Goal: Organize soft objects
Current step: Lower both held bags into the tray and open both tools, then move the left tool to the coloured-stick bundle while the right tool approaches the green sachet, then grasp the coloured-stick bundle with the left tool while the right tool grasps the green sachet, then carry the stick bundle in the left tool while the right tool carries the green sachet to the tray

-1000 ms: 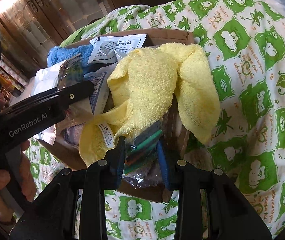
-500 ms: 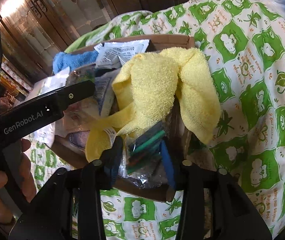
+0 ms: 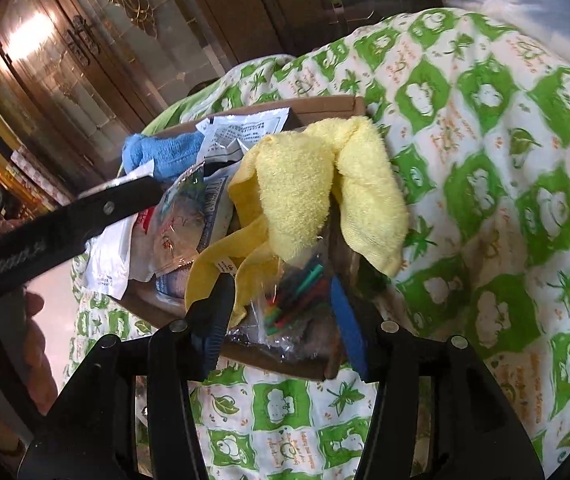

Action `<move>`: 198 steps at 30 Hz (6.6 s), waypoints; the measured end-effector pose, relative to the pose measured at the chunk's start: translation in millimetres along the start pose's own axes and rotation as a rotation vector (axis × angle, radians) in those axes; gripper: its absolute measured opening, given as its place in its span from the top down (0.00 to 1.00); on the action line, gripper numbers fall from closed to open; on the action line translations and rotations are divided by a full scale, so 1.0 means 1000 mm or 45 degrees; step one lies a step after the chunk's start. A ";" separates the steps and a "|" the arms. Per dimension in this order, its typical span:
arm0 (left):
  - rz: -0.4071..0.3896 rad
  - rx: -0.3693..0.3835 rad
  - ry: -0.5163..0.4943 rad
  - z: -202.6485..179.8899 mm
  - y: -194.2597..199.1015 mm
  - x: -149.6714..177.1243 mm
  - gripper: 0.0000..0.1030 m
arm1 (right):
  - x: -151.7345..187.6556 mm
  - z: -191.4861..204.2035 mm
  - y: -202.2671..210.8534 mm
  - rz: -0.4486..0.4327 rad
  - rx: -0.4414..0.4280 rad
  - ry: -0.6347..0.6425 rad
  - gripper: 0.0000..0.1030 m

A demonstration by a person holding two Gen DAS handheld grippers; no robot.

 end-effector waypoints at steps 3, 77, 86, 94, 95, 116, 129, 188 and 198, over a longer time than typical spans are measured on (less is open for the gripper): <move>-0.003 0.001 0.004 0.001 0.011 0.013 0.37 | 0.006 -0.003 0.008 -0.011 -0.006 -0.018 0.51; 0.257 0.005 0.007 0.039 -0.054 0.115 0.63 | 0.130 0.054 -0.028 0.350 -0.016 0.143 0.43; 0.308 -0.069 0.046 0.073 -0.020 0.149 0.63 | 0.132 0.051 -0.026 0.359 -0.036 0.122 0.43; 0.301 0.008 0.189 0.094 -0.008 0.175 0.62 | 0.120 0.075 -0.034 0.463 -0.215 -0.072 0.43; 0.302 0.011 0.196 0.096 -0.009 0.176 0.62 | 0.118 0.079 -0.035 0.468 -0.213 -0.072 0.43; 0.259 0.100 0.246 0.106 -0.008 0.173 0.62 | 0.099 0.134 -0.104 0.643 0.034 -0.080 0.42; 0.250 0.100 0.223 0.105 -0.007 0.174 0.62 | 0.115 0.109 -0.073 0.590 0.075 0.112 0.57; 0.087 -0.129 -0.048 0.069 0.020 0.158 0.64 | 0.120 0.041 0.027 0.303 -0.057 0.017 0.57; 0.054 -0.092 -0.024 0.064 0.029 0.138 0.64 | 0.106 0.040 0.041 0.273 -0.042 0.019 0.57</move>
Point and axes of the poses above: each gripper's, at about its wrist camera, not at the fingertips, and y roughly against the way its jaws point, z to its left, x to its underside, the point moved 8 cm from there along -y, roughly the way its jaws point, and after that the axes turned 6 degrees about z, right-handed, at the moved point
